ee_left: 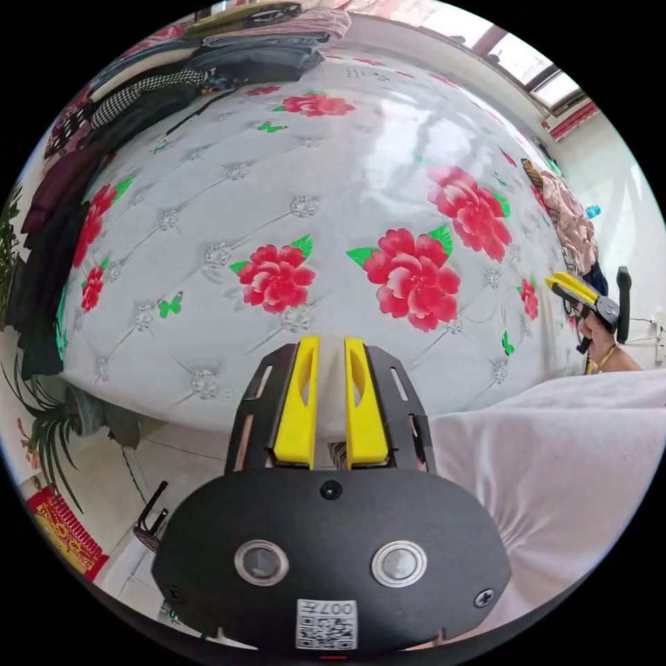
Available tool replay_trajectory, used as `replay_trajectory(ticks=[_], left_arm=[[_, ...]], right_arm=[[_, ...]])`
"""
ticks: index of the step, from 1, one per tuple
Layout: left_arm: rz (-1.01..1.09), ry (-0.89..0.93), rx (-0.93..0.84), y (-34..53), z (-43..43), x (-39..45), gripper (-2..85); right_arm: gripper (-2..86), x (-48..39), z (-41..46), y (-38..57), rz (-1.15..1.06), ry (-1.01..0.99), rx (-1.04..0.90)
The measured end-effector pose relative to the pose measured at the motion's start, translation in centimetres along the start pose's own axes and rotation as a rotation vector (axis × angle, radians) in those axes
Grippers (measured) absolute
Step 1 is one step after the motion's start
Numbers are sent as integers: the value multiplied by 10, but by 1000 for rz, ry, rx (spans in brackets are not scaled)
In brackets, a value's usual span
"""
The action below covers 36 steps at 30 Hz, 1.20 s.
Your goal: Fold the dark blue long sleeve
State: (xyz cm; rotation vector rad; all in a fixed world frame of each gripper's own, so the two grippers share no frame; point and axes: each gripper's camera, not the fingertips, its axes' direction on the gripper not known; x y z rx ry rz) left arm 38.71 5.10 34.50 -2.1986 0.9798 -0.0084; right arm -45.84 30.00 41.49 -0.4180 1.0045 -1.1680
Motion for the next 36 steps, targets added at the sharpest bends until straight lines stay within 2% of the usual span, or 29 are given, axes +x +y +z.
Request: replay_trajectory(ticks=[7, 10, 12, 13, 15, 18, 20, 22, 24, 26, 28, 29, 31, 34, 36], left_arm=[[-21, 73, 15, -4, 21, 96, 59], [-44, 92, 18, 6, 28, 126, 58], [-67, 96, 19, 17, 30, 139, 58], [-82, 98, 19, 25, 32, 146, 56], [-112, 96, 17, 40, 34, 152, 54], [-164, 89, 20, 66, 38, 151, 50], [-185, 85, 25, 86, 39, 144, 48], [-181, 84, 34, 97, 39, 137, 48], [-173, 84, 52, 105, 39, 130, 47], [-161, 96, 91, 115, 36, 121, 50], [-154, 117, 146, 125, 30, 115, 55], [-146, 139, 194, 134, 25, 112, 61], [-132, 172, 256, 150, 19, 107, 73], [-122, 190, 338, 182, 15, 95, 93], [-133, 202, 392, 202, 14, 86, 98]], right_arm=[[92, 190, 29, 171, 508, 318, 15], [81, 251, 56, 219, 649, 321, 3], [70, 272, 86, 235, 646, 248, -51], [61, 280, 111, 243, 611, 157, -105], [46, 282, 124, 251, 586, 183, -61], [22, 281, 139, 247, 579, 205, -102], [13, 268, 131, 244, 544, 213, -4], [6, 237, 110, 234, 382, 243, 155], [3, 219, 101, 223, 279, 224, 221], [1, 209, 96, 213, 214, 95, 294], [0, 197, 94, 190, 143, -144, 380], [0, 192, 93, 182, 123, -201, 405], [-1, 154, 89, 145, -25, -368, 476], [-2, 75, 88, 96, -266, -486, 492], [-2, 26, 95, 73, -385, -488, 473]])
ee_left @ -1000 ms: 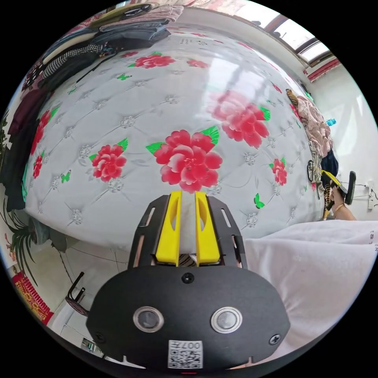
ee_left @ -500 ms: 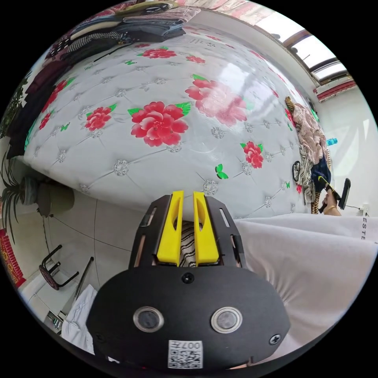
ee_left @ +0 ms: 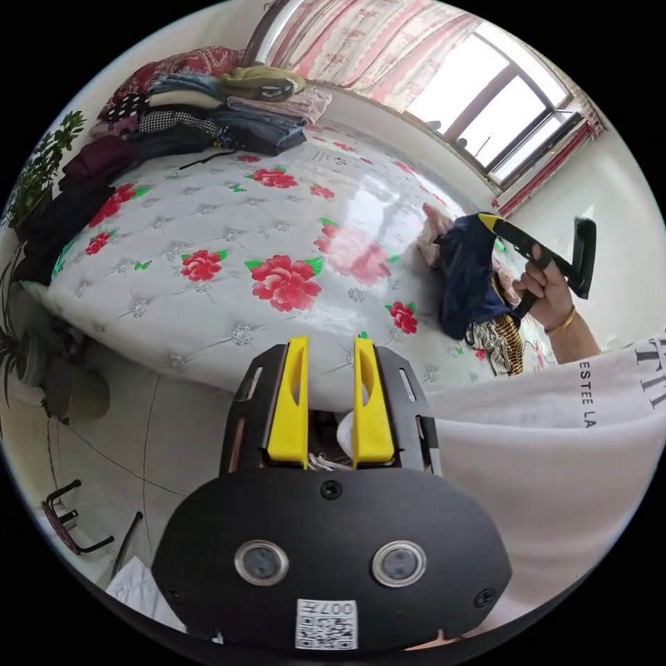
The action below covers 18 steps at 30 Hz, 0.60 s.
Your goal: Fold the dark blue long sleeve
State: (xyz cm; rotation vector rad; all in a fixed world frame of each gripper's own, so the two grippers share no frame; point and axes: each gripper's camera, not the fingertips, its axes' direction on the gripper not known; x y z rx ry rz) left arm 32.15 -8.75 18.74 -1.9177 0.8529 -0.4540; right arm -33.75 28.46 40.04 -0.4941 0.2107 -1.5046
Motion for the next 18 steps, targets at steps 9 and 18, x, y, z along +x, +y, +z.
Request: replay_trajectory(ticks=[9, 18], left_arm=[[82, 25, 160, 58, -23, -28, 180], [96, 246, 276, 78, -42, -60, 53]], right_arm=[[0, -100, 117, -49, -372, -644, -161], [15, -121, 142, -87, -521, -866, -190]])
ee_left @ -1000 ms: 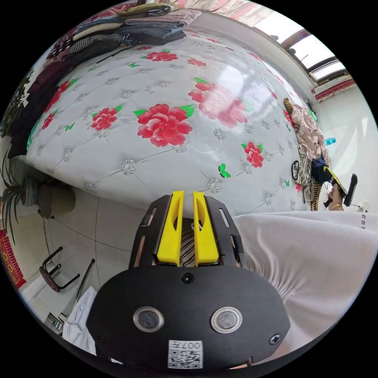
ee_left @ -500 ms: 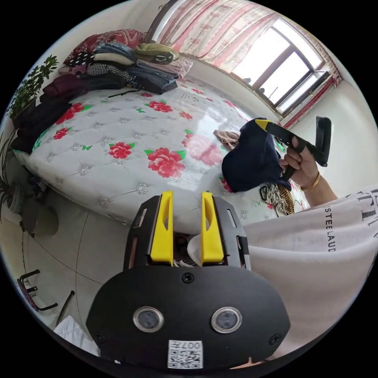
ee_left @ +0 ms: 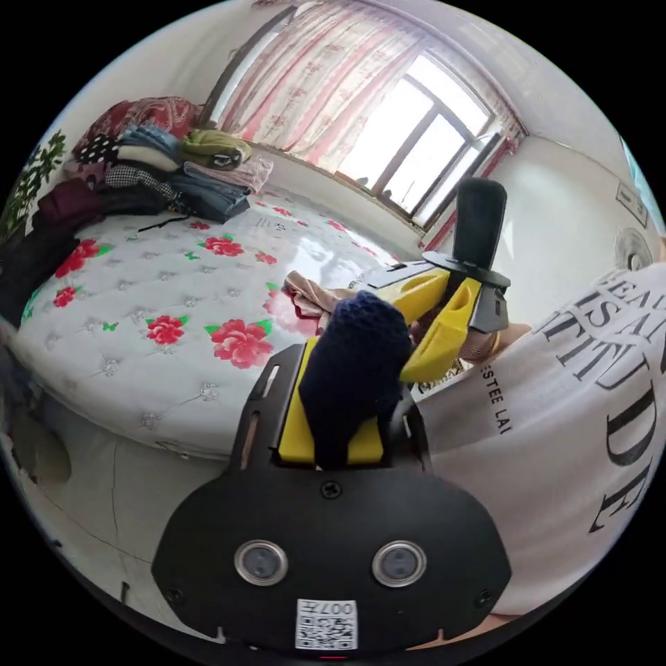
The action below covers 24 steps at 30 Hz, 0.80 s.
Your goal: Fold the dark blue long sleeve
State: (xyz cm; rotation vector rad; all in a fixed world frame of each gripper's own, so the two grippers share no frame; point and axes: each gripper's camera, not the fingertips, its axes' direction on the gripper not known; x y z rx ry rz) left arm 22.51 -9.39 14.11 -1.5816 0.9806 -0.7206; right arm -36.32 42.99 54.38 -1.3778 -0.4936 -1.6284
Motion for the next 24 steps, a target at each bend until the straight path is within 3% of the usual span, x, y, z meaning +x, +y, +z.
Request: replay_trajectory(ticks=[2, 5, 7, 10, 13, 15, 20, 23, 24], left_arm=[[-169, 86, 131, 18, -19, -26, 21], [-319, 154, 297, 47, -52, -52, 9], [-370, 182, 438, 63, -82, -59, 6], [-407, 127, 665, 85, -139, -61, 3], [-369, 37, 839, 100, -192, -52, 2], [-331, -29, 836, 100, -210, -42, 2], [-350, -146, 768, 95, -204, -32, 3], [-377, -127, 759, 94, -195, -42, 3], [-378, -127, 755, 94, -194, -43, 3]], right_arm=[[15, 18, -26, 11, 53, 74, 61], [10, 61, -73, 49, 218, 405, 102], [3, 111, -89, 79, 379, 680, -83], [-1, 183, -96, 118, 623, 806, -419], [-3, 214, -99, 164, 700, 917, -626], [-3, 202, -117, 173, 667, 958, -516], [-3, 179, -170, 223, 761, 1154, -571], [-2, 167, -233, 280, 1052, 1242, -609], [-1, 158, -266, 306, 1245, 1253, -571]])
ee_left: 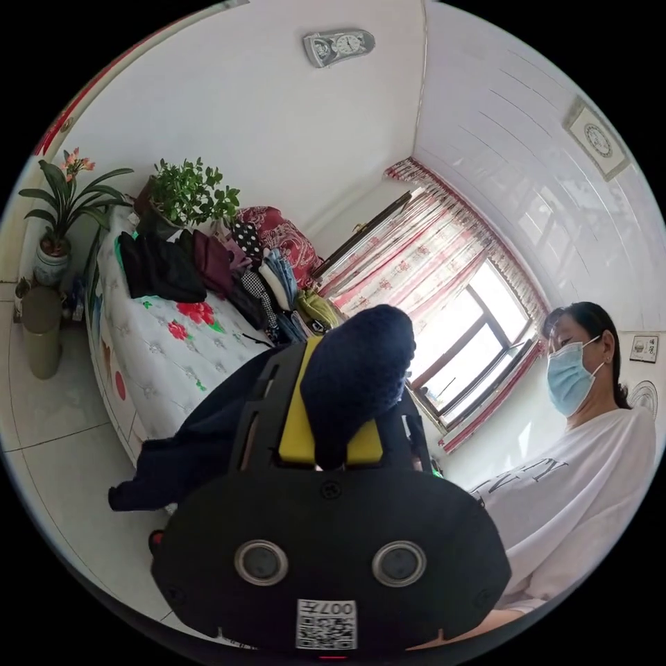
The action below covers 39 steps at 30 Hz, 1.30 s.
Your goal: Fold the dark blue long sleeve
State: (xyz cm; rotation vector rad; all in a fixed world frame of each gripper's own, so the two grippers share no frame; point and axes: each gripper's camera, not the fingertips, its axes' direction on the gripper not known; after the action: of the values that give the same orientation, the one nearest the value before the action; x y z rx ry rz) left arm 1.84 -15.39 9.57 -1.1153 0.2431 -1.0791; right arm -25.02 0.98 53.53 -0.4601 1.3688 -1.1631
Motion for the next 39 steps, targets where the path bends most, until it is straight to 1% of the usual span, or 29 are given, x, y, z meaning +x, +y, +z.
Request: replay_trajectory(ticks=[1, 3, 4, 5, 7, 8, 9, 10, 11, 12, 13, 14, 16, 17, 18, 19, 22, 23, 24, 25, 27, 29, 31, 33, 35, 36, 38, 39], left_arm=[[4, -2, -10, 1, 3, -2, 4], [11, -11, -29, 2, 7, -4, 4], [9, -14, -45, 2, 10, -7, 4], [13, -9, -60, 2, 13, -8, 4], [22, 17, -78, 1, 20, -8, 5], [31, 39, -88, -1, 25, -8, 5], [36, 52, -93, -2, 28, -7, 5], [47, 79, -109, -5, 35, -6, 6], [60, 106, -124, -8, 41, -3, 6], [68, 119, -130, -10, 44, -2, 7], [88, 146, -138, -13, 48, 3, 7], [110, 169, -144, -16, 51, 8, 8], [145, 196, -146, -20, 52, 15, 9], [168, 201, -148, -23, 52, 19, 9], [179, 201, -149, -24, 52, 21, 9], [201, 201, -157, -26, 53, 25, 10], [269, 199, -204, -28, 59, 36, 11], [293, 195, -217, -27, 60, 40, 12], [304, 191, -221, -26, 60, 42, 12], [325, 177, -227, -25, 57, 45, 12], [355, 142, -237, -23, 48, 46, 12], [374, 75, -243, -19, 31, 41, 13], [371, 40, -252, -14, 22, 37, 13], [357, 31, -255, -8, 17, 33, 13], [317, 58, -238, -1, 13, 29, 13], [308, 71, -234, 0, 13, 28, 13], [297, 117, -223, 1, 12, 30, 13], [299, 127, -221, 0, 13, 31, 13]], right_arm=[[0, 40, 5, 11, 168, -53, -70], [3, 78, 1, 31, 335, -119, -110], [5, 80, -17, 45, 315, -165, -25], [7, 75, -28, 52, 282, -174, 26], [21, 31, -78, 83, 142, -174, 267], [27, 15, -91, 91, 96, -193, 343], [39, -21, -115, 106, -1, -257, 482], [51, -61, -133, 115, -111, -344, 573], [57, -83, -140, 118, -177, -394, 601], [69, -125, -152, 119, -311, -491, 625], [78, -165, -161, 116, -418, -580, 622], [83, -183, -166, 114, -475, -617, 623], [99, -249, -188, 104, -680, -711, 610], [102, -263, -195, 101, -733, -744, 606], [107, -285, -209, 96, -832, -802, 603], [110, -302, -223, 93, -919, -837, 609], [91, -334, -249, 81, -1057, -850, 630], [84, -340, -250, 77, -1076, -852, 623], [46, -351, -250, 67, -1107, -840, 582], [23, -359, -248, 51, -1113, -811, 497], [11, -348, -251, 22, -1068, -850, 446], [8, -322, -258, -9, -970, -848, 476], [14, -281, -270, -46, -805, -762, 582], [32, -256, -281, -67, -740, -770, 629], [56, -244, -289, -74, -779, -826, 655], [72, -247, -289, -72, -851, -855, 655], [89, -265, -276, -63, -937, -880, 588], [96, -283, -260, -56, -995, -906, 503]])
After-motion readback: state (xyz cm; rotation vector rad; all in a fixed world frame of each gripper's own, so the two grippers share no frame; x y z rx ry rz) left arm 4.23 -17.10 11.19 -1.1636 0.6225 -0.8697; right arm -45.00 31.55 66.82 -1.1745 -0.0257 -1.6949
